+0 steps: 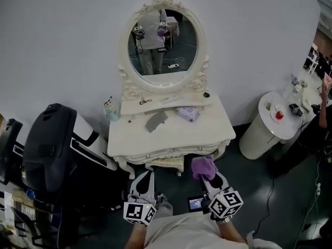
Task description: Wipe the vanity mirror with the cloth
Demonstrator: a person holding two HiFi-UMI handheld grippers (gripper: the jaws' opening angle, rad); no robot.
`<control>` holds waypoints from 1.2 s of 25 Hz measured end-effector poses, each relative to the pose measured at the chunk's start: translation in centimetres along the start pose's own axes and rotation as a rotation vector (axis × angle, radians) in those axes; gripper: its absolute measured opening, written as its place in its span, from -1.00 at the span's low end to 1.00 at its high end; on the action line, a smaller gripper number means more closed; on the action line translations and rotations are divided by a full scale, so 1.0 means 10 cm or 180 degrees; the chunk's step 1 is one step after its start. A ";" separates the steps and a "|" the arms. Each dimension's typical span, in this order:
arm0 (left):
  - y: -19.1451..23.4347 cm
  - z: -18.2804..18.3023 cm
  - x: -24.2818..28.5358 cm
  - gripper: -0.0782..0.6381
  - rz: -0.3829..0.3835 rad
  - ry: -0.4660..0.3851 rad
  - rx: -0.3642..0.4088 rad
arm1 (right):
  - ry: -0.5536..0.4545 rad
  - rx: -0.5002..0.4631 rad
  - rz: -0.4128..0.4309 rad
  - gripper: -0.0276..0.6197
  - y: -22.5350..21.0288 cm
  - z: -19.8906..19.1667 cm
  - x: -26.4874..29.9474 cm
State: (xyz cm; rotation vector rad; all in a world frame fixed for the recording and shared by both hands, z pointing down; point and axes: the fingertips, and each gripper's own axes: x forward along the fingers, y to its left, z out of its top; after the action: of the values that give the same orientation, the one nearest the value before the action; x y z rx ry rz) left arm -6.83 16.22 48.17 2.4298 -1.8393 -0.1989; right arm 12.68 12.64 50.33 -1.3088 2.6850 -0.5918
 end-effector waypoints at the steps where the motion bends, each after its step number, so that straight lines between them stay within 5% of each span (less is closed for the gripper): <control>1: 0.08 0.04 0.09 -0.78 -0.0009 -0.0018 0.0017 | -0.0006 -0.0029 0.0014 -0.47 0.00 0.03 0.12; 8: 0.67 0.03 0.63 -0.78 -0.0022 0.0101 -0.0111 | -0.0016 -0.0027 -0.0077 -0.47 -0.03 0.21 0.94; 18: 1.08 0.11 1.34 -0.78 -0.0395 0.0089 -0.0101 | -0.0081 0.0034 -0.0452 -0.47 -0.26 0.27 1.49; 30: 1.34 0.04 1.80 -0.78 -0.0293 0.0188 -0.0099 | -0.0068 0.0226 -0.0511 -0.47 -0.60 0.26 1.88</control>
State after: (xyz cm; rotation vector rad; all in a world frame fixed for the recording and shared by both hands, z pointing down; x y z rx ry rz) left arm -14.80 -4.75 48.82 2.4735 -1.6897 -0.1592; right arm 5.92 -6.05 51.77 -1.5117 2.5333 -0.6790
